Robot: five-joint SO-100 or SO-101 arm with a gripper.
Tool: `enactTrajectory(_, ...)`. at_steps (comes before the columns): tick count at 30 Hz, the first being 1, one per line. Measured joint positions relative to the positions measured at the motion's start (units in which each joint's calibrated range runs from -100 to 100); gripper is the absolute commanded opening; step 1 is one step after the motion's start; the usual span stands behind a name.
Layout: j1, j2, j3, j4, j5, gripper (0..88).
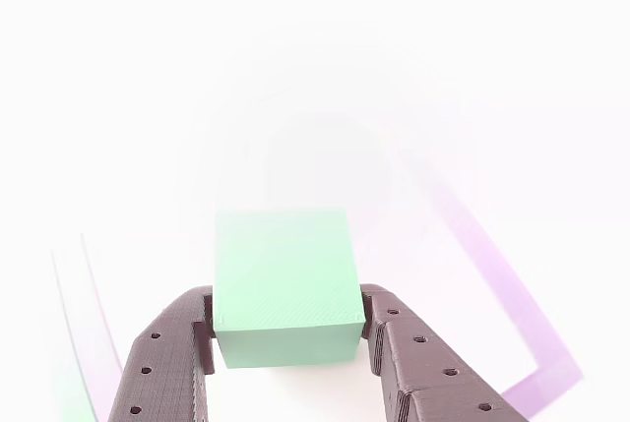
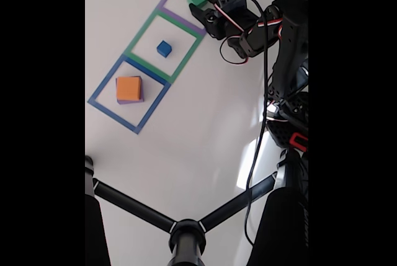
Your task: Tower of hanoi
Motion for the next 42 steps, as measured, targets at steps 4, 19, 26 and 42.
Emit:
enactTrajectory(4,-1.47,-9.79,1.57,8.67,-0.39,7.6)
enactTrajectory(19,-8.92,-60.45,-12.18,83.47,-0.59,7.1)
enactTrajectory(26,-16.78,-63.06,-33.94,111.24,-0.59,7.4)
enactTrajectory(42,-33.57,-62.64,-47.78,121.91,-0.59,6.8)
